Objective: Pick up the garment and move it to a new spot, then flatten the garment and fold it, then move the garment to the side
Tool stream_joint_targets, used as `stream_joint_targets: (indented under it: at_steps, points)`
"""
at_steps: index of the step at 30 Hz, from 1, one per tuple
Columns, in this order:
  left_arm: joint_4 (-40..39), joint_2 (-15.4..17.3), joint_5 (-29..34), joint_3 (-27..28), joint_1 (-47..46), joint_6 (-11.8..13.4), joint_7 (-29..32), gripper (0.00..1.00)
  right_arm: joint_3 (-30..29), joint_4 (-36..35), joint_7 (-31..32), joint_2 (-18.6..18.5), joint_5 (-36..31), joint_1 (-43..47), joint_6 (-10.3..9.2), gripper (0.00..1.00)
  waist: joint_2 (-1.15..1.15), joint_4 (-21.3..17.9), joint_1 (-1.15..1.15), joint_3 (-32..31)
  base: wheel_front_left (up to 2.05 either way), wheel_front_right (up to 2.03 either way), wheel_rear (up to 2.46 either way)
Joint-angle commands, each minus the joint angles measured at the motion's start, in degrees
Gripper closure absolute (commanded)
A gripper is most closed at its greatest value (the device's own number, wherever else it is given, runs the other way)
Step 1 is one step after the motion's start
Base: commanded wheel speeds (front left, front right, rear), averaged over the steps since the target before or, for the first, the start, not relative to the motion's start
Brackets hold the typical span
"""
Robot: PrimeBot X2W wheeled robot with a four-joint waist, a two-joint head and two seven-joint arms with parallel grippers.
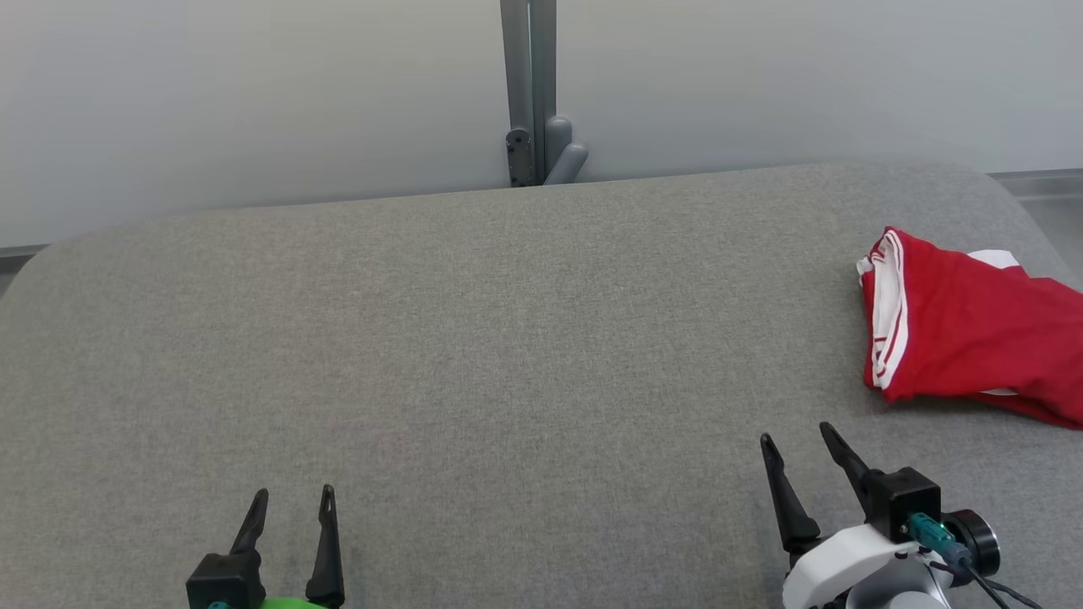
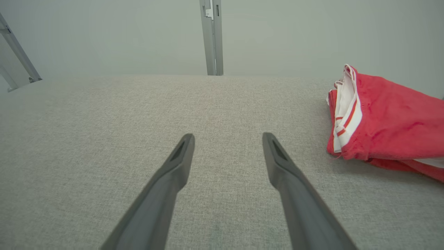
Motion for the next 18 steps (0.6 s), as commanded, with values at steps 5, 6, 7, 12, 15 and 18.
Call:
stream_joint_targets:
  at_steps: [5, 6, 7, 12, 15, 18]
  points:
    - [0.1, 0.1, -1.9, 0.4, 0.3, -0.4, 0.0, 0.00, -0.4, -0.7, -0.1, -0.1, -0.9, 0.5, -0.05, 0.00, 0.50, -0.2, 0.00, 0.5, 0.00, 0.00, 0.00]
    - [0.0, 0.1, -2.1, 0.3, 0.2, -0.3, 0.0, 0.00, -0.4, -0.9, -0.1, -0.1, -1.0, 0.5, -0.05, 0.00, 0.50, -0.2, 0.00, 0.6, 0.00, 0.00, 0.00]
    - [0.0, 0.1, -2.3, 0.2, 0.2, -0.2, 0.0, 0.00, -0.6, -1.2, -0.1, -0.1, -1.0, 0.5, -0.05, 0.00, 0.50, -0.3, 0.00, 0.7, 0.00, 0.00, 0.00]
    - [-0.1, 0.1, -2.7, -0.1, 0.4, -0.1, 0.0, 0.00, -0.6, -2.0, -0.1, -0.1, 0.1, 0.4, -0.05, 0.00, 0.50, -0.4, 0.00, 0.8, 0.00, 0.00, 0.00]
    - [0.1, 0.1, -2.9, -0.3, 0.3, -0.1, 0.0, 0.00, -0.8, -2.6, -0.1, -0.1, 1.1, 0.4, -0.05, 0.00, 0.50, -0.4, 0.00, 1.0, 0.00, 0.00, 0.00]
    - [0.2, 0.1, -2.9, -0.5, 0.0, -0.1, 0.0, 0.00, -0.7, -3.1, -0.1, -0.1, 1.5, 0.1, -0.05, 0.00, 0.50, -0.4, 0.00, 1.1, 0.00, 0.00, 0.00]
